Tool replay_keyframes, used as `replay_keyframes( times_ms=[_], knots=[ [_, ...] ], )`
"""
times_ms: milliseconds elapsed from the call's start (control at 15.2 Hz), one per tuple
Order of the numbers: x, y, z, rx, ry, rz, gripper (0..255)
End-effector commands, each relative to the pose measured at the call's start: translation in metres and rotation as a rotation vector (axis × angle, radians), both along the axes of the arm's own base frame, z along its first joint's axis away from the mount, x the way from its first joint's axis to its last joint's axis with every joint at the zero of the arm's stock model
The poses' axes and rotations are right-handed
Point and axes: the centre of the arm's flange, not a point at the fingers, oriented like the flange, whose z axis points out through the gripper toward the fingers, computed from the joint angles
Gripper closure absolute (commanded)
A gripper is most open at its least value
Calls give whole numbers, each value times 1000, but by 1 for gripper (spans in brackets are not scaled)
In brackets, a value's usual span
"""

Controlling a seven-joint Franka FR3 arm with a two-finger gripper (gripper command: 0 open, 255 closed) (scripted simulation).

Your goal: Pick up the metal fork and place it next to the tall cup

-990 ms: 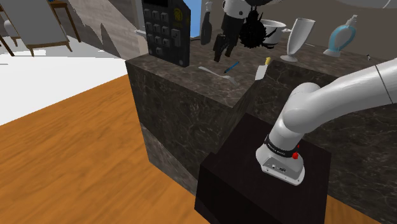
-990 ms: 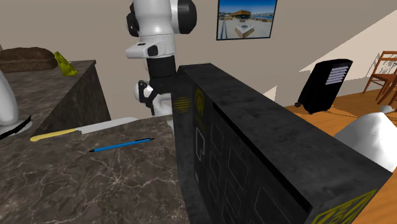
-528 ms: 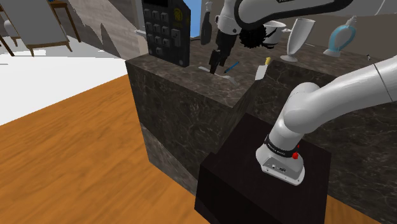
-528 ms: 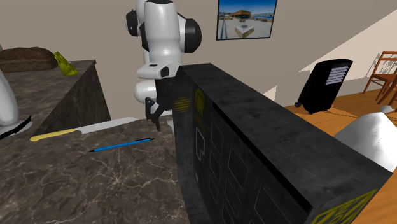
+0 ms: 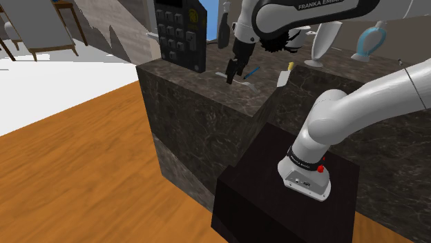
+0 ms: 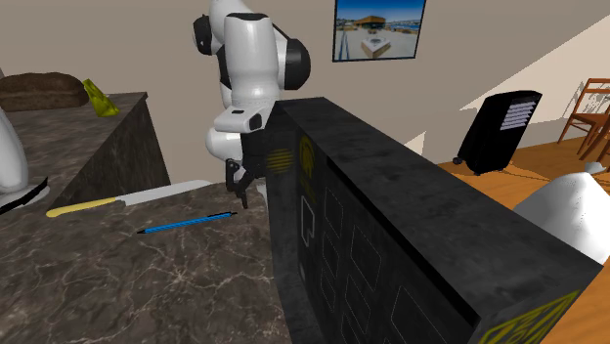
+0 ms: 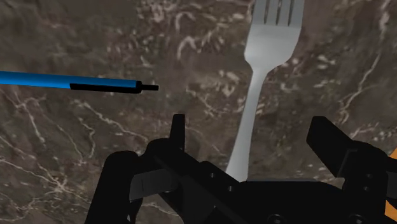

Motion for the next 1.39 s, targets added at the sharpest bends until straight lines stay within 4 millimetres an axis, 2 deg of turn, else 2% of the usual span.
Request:
replay_keyframes(
  times_ms=[0,66,132,726,1320],
  knots=[
    [0,0,0,0,0,0,0],
    [0,0,0,0,0,0,0],
    [0,0,0,0,0,0,255],
    [0,0,0,0,0,0,255],
    [0,0,47,0,0,0,255]
  ],
)
